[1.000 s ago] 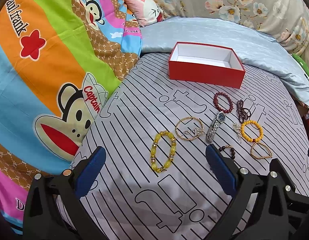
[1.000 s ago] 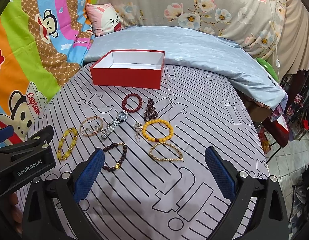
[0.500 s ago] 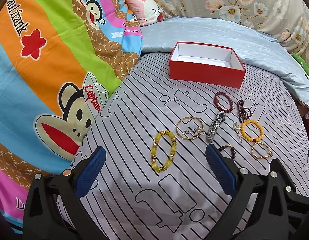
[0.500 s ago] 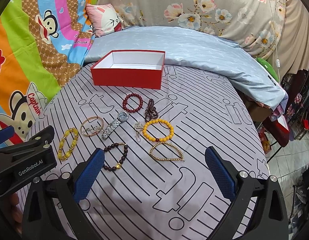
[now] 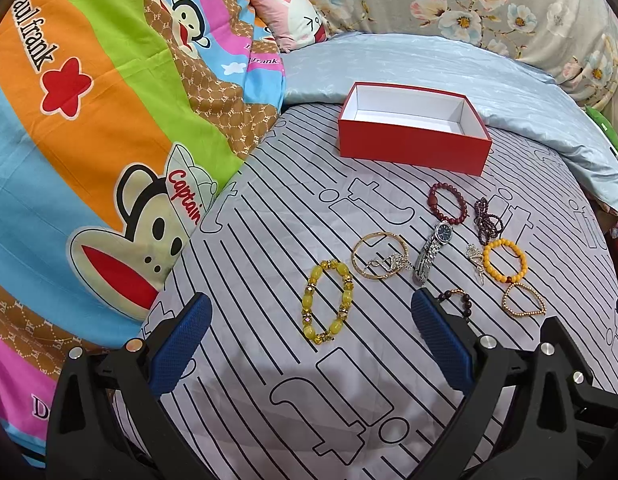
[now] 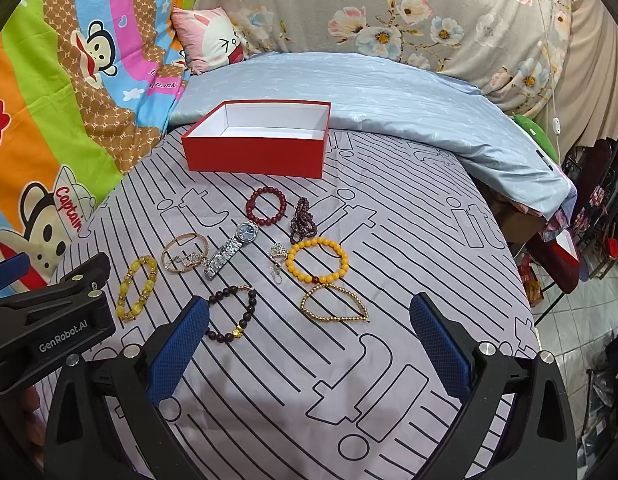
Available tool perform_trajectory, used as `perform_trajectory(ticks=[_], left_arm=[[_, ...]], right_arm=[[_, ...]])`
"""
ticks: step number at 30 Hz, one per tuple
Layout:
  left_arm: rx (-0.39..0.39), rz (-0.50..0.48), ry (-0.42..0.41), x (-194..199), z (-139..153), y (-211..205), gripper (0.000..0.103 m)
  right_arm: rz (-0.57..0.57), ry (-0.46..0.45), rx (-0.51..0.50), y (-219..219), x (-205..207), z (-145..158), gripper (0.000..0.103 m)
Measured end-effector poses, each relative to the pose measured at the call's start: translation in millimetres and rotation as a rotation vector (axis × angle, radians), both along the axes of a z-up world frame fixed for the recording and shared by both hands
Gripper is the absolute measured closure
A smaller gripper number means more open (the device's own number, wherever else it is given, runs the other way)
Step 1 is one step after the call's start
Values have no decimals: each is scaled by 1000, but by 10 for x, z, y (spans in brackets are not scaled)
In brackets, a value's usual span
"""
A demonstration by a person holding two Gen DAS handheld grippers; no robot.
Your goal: Organize jewelry
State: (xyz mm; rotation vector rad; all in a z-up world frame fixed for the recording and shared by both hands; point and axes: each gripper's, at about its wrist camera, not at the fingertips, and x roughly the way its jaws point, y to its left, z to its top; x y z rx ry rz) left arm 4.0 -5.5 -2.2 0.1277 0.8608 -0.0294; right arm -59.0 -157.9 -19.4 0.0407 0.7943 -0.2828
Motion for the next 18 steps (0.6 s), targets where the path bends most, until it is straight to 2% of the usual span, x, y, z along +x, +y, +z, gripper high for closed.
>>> perform_trajectory(ticks=[14,18], left_arm=[[-2,0,1,60,-51,51,8],[-13,24,35,164,-167,114,8]], right_arm=[[9,7,21,-22,25,-38,7],[14,18,50,-127,48,-132,7]])
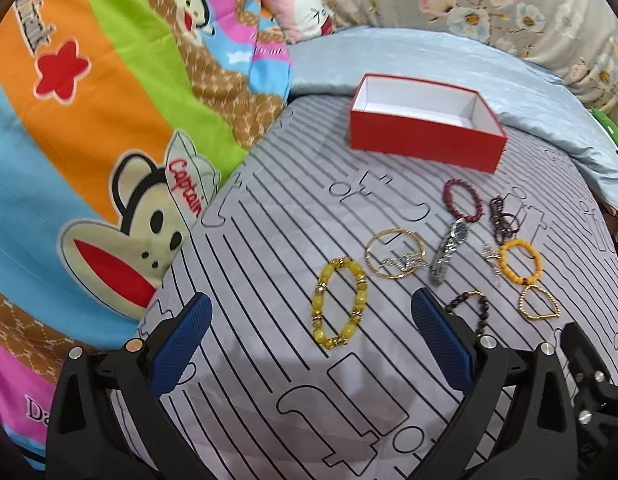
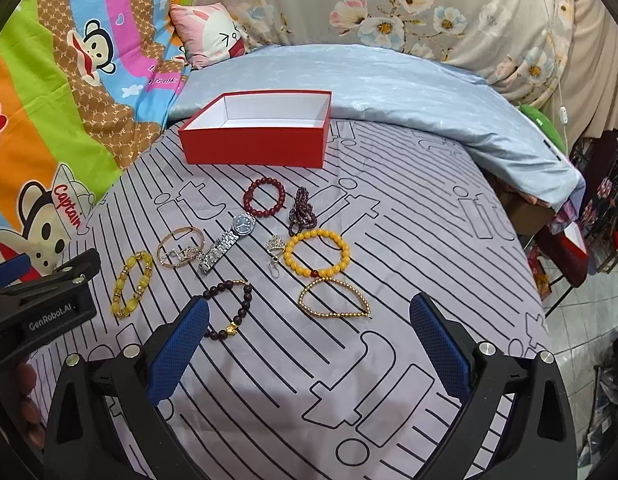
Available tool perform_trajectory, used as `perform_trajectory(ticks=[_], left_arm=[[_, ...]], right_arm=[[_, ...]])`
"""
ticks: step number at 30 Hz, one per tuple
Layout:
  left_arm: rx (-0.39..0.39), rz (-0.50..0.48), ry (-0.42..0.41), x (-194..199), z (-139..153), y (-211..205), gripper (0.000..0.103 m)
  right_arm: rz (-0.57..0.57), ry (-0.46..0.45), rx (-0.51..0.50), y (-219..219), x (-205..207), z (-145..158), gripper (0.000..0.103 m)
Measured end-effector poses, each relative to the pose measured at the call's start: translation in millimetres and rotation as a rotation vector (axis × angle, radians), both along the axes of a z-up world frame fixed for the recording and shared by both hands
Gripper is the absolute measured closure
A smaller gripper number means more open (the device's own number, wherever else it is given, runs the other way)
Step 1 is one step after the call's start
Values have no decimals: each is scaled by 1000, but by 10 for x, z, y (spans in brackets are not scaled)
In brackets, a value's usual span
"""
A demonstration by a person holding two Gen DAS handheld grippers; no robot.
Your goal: Organize jewelry
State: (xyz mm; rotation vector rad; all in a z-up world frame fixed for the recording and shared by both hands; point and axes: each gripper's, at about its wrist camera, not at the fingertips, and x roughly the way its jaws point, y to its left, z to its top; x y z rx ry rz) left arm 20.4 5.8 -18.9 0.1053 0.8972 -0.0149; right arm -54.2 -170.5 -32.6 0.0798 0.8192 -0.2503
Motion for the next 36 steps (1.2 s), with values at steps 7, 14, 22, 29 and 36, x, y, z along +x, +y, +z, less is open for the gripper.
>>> perform_trajectory(ticks=[7,14,22,29,36], left_arm=[[-7,4,36,155,-208,50,8],[-3,-20,71,252,-406,-6,8],[-7,-5,98,318,-522,27,8],[-5,34,90,385,-537,195,8],[-56,46,126,485,-639,356,26]], right_arm=[[3,23,50,-148,71,-176,7],[-29,57,56,-320,154,-342,8],[-60,96,71,-495,231,-508,24],[-68,111,83,-569,323,-581,38],[-56,111,86,-505,401,-576,38]])
